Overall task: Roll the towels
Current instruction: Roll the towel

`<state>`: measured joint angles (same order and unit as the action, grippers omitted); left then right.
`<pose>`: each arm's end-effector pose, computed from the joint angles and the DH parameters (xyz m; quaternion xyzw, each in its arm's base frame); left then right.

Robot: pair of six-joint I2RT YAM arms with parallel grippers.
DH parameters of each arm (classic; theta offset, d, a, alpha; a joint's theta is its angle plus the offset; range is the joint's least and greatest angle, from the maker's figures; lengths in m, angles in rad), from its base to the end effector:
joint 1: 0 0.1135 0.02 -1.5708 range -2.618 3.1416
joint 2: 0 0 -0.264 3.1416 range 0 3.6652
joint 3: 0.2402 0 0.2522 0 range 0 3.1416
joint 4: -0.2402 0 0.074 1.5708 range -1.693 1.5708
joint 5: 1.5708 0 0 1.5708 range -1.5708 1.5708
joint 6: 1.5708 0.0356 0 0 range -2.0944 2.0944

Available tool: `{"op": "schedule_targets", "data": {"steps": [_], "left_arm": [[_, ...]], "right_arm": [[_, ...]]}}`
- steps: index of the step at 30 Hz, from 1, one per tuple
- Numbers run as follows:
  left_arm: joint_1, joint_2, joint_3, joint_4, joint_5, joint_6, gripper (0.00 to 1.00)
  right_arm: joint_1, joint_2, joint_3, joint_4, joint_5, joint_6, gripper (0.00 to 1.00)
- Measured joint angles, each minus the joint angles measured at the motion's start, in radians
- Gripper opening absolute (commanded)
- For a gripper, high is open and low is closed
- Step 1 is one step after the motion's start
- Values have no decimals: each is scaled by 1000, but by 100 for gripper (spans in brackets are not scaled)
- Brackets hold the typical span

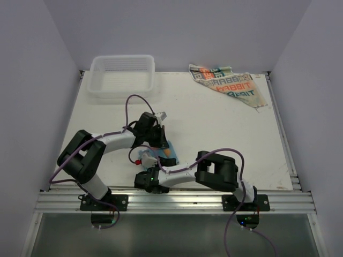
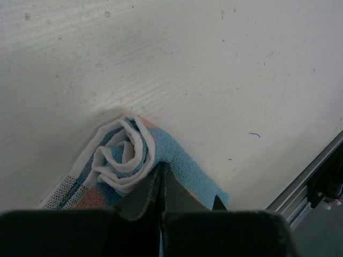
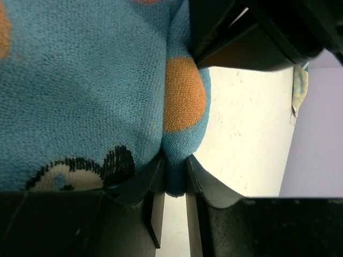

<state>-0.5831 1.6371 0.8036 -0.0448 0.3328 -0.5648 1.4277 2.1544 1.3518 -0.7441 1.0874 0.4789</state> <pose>0.2568 -0.1833 0.1531 0.0647 0.9271 -0.3126 0.1965 0.0855 0.3726 0.1088 -0.3854 0.7641 -0.2911 0.4277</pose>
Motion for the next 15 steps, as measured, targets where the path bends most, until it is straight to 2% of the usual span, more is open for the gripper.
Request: {"op": "schedule_targets", "data": {"steps": [6,12,15], "left_arm": [[0,16,10,3,1,-13,0],[0,37,14,27,0,-26,0],[0,42,14,37,0,-27,0]], "right_arm": [[-4,-129,-148,156,-20,14,39],[-11,-214,-195,224,-69,46,43],[-14,-271,-231,261,-116,49,49]]}}
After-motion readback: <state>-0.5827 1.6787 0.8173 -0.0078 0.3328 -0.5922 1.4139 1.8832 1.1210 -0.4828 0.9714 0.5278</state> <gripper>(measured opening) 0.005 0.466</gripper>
